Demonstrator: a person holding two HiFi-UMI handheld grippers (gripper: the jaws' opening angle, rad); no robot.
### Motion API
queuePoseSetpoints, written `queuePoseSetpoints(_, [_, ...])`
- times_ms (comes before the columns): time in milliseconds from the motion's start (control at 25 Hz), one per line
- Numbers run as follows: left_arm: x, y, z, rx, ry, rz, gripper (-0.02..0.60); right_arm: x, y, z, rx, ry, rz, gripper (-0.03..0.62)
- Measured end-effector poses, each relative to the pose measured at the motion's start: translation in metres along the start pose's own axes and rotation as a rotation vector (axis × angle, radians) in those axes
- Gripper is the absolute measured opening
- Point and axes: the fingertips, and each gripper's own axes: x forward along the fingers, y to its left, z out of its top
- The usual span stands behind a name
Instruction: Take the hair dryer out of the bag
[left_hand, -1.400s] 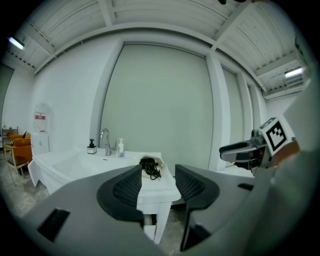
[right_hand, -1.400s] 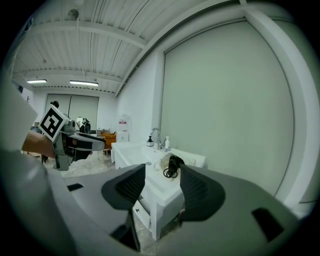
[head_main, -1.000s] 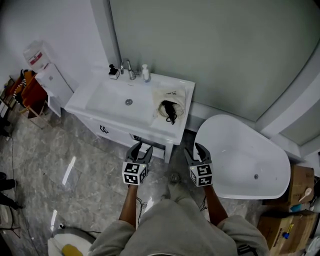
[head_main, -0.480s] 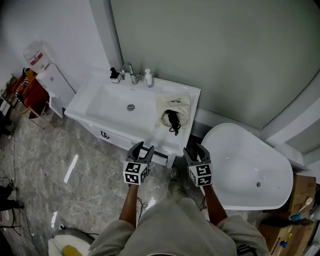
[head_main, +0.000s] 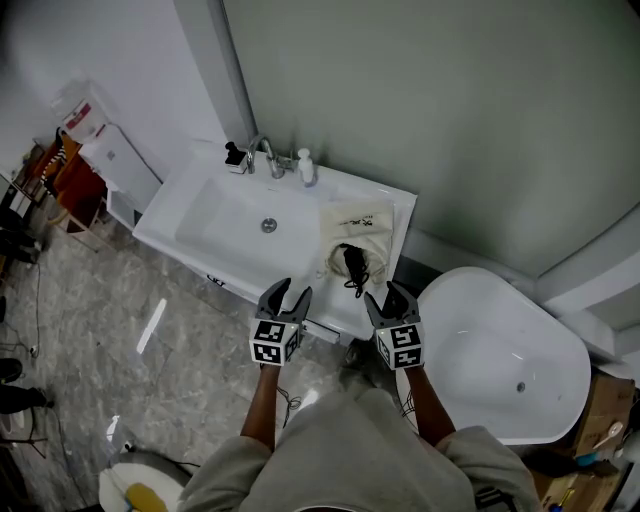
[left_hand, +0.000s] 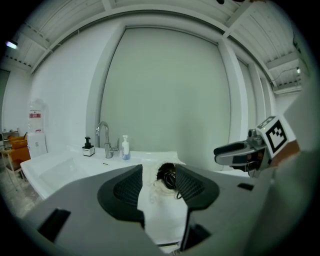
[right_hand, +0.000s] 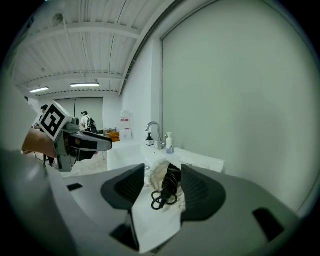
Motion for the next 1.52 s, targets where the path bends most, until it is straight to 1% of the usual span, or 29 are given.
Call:
queuePoseSetpoints(240, [0.033, 0.012, 0.012, -0.01, 0.023, 0.019, 0.192, 0.036, -0.011, 0.011, -0.001, 0.021, 0.053, 0.21])
queuePoseSetpoints(600, [0.093, 0.024, 0.014, 0.018, 0.084, 0.024, 0.192, 0.087, -0.031, 0.003, 0.016, 0.072, 0.125, 0.21])
queuePoseSetpoints(800, [0.113, 0.025, 0.005, 0.026, 0.12, 0.007, 0.192, 0.1, -0.035, -0.007, 0.029, 0.103, 0.145, 0.212])
queuePoseSetpoints(1040, [0.132, 0.021, -0.001, 0.046, 0.151, -0.047, 0.192, 0.108, -0.037, -0.017, 0.044, 0.136, 0.137, 0.212])
queuePoseSetpoints(1160, [0.142, 0.021, -0.003, 0.069, 0.164, -0.085, 0.193, 0.113, -0.036, -0.02, 0.05, 0.148, 0.123, 0.212])
queuePoseSetpoints(1320, [0.155, 0.022, -0.008, 0.116, 0.185, -0.158, 0.192, 0.12, -0.033, -0.024, 0.062, 0.167, 0.082, 0.212])
queuePoseSetpoints(1520, [0.17, 0.02, -0.013, 0.176, 0.208, -0.285, 0.192, 0.125, -0.025, -0.032, 0.095, 0.196, -0.004, 0.212])
